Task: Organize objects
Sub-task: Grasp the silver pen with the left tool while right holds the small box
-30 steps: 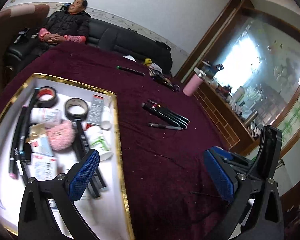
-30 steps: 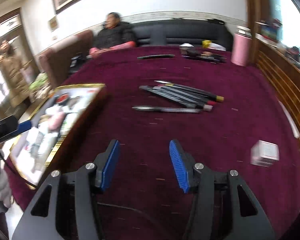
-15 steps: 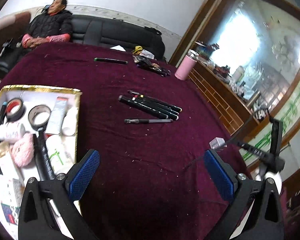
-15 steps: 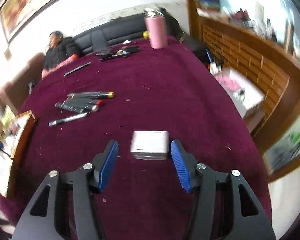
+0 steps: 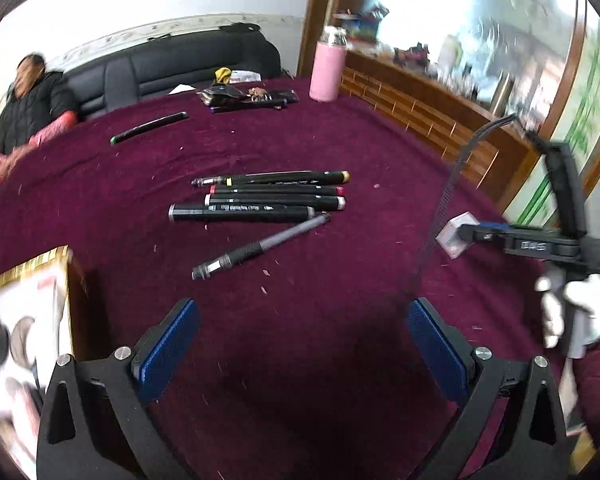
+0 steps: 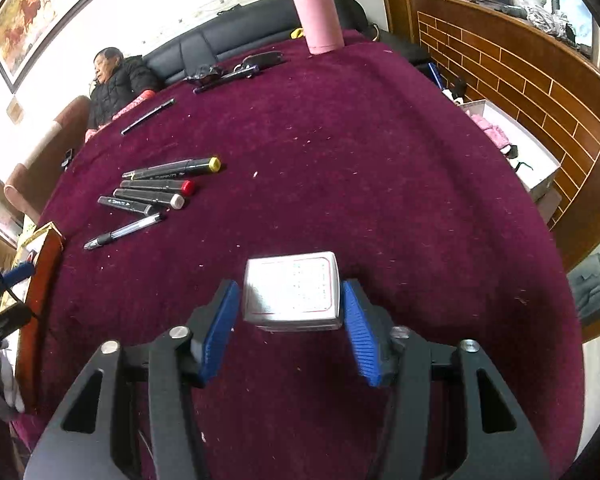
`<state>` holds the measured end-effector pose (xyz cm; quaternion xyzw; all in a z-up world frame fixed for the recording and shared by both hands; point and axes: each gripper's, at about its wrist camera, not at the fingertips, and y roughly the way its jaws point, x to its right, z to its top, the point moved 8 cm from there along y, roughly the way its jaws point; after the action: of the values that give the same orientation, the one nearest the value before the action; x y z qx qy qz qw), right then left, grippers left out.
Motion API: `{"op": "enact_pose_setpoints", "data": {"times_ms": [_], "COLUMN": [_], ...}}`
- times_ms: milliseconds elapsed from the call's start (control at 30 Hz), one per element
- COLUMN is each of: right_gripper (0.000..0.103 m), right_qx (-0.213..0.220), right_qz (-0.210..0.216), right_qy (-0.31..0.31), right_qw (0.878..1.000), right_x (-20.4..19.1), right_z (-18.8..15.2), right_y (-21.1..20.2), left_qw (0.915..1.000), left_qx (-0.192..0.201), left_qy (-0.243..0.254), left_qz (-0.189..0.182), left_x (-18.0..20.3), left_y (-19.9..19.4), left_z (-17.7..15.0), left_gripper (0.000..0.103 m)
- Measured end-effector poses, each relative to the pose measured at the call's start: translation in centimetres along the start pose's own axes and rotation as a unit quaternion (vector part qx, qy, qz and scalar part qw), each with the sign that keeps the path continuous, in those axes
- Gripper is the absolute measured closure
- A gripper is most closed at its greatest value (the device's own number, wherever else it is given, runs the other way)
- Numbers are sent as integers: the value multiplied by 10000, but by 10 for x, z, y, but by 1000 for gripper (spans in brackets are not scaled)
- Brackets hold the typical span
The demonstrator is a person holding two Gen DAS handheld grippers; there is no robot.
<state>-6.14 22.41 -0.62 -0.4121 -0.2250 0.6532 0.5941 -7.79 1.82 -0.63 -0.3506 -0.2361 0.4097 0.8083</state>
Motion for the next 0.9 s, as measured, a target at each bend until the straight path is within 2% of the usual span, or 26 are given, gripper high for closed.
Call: {"op": "enact_pose_setpoints", "data": {"times_ms": [100, 133, 200, 333, 467, 567, 667, 767, 867, 900], "right_gripper": [56, 56, 56, 56, 56, 56, 56, 56, 56, 56], "right_qx": [83, 117, 118, 72, 30, 25, 66, 73, 109, 155], "right_qz": [125, 134, 162, 190, 338, 400, 389, 435, 467, 466], "right_qy": [34, 19, 0, -112, -153, -223, -246, -183, -79, -58], "right_qw": [9999, 9998, 9998, 9997, 9993, 9989, 9989, 9989, 9988, 9988], "right_x": [-2, -1, -1, -4, -2, -2, -4, -2, 2, 5], "right_z": [-1, -2, -1, -1, -1, -2, -2, 0, 2, 3], "right_y": [0, 0, 0, 1, 1, 1, 1, 2, -2, -6], "left_qw": [9989, 9979, 9949, 9879, 9889, 9839, 9694, 9417, 9251, 9236], "left_qx": [-224, -309, -545, -952, -704, -342, -90, 6, 241, 337], "left_qy": [411, 567, 850, 1208, 692, 235, -217, -445, -483, -507], "left_qz": [96, 104, 63, -219, -1111, -1736, -2445, -3334, -3760, -3786], "left_x": [-5, -6, -7, -9, -16, -29, -41, -37, -28, -28], "left_y": [26, 35, 53, 75, 42, 3, -24, -46, -68, -76], "left_z": [12, 16, 23, 29, 35, 40, 49, 57, 63, 64], "left_gripper": [14, 25, 40, 43, 43, 42, 42, 41, 41, 41]}}
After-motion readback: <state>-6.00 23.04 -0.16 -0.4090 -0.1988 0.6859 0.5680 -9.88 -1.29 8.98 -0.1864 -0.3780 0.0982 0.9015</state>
